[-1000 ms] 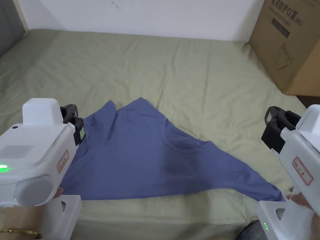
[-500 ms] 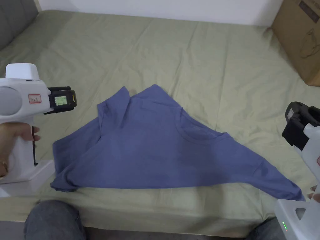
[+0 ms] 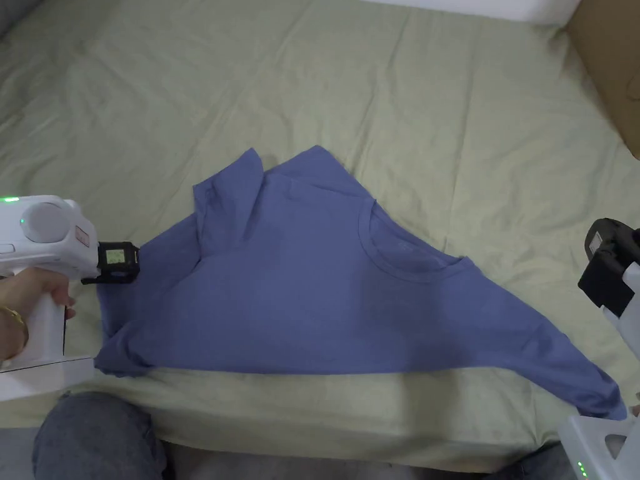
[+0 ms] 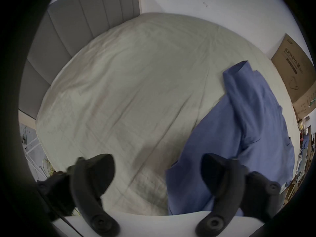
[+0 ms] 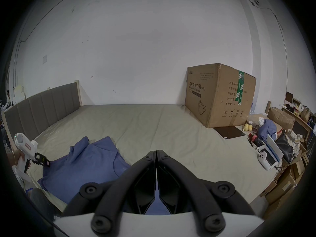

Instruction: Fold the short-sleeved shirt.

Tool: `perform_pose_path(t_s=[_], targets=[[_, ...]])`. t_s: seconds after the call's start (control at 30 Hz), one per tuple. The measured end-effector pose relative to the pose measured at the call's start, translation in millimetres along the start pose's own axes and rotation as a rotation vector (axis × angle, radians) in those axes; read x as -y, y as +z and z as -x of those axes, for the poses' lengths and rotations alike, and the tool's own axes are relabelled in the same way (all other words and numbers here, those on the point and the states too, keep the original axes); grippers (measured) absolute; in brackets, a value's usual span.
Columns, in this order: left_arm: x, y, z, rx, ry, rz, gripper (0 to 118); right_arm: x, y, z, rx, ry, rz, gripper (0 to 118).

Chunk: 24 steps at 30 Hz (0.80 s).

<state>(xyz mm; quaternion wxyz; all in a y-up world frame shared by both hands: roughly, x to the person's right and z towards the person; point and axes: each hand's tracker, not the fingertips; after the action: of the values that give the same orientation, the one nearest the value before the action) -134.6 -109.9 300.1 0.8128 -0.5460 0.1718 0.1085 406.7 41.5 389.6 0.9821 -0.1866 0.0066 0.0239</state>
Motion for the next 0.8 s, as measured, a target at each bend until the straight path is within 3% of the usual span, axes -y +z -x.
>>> perform_pose_path(t_s=[0.2,0.23,0.3,0.33,0.43,0.57,0.8], targets=[[10.6,-6.6,-3.6,0.018,0.005,0.003,65,4.7,-5.4,1.8,0.01,0.011,0.026,0],[11.1,-4.1,-5.1,0.04,-0.029,-0.005,55,5.1,-5.6,1.8,0.01,0.012,0.029,0],[12.5,5.5,-8.2,0.063,-0.047,-0.032,5,6.1,-6.2,1.6,0.009,0.008,0.034,0],[13.8,9.7,-10.8,0.036,-0.04,-0.047,0,6.7,-6.4,1.5,0.008,0.004,0.035,0],[14.5,18.5,-9.7,0.042,-0.053,-0.072,0,8.3,-6.6,-0.1,0.007,-0.001,0.038,0],[15.1,52.1,1.6,0.144,0.103,-0.197,0,7.5,-3.2,-4.5,0.016,0.001,0.042,0],[32.0,96.6,3.2,0.218,0.159,-0.316,0,3.4,-7.4,-17.9,0.011,-0.016,0.088,0]])
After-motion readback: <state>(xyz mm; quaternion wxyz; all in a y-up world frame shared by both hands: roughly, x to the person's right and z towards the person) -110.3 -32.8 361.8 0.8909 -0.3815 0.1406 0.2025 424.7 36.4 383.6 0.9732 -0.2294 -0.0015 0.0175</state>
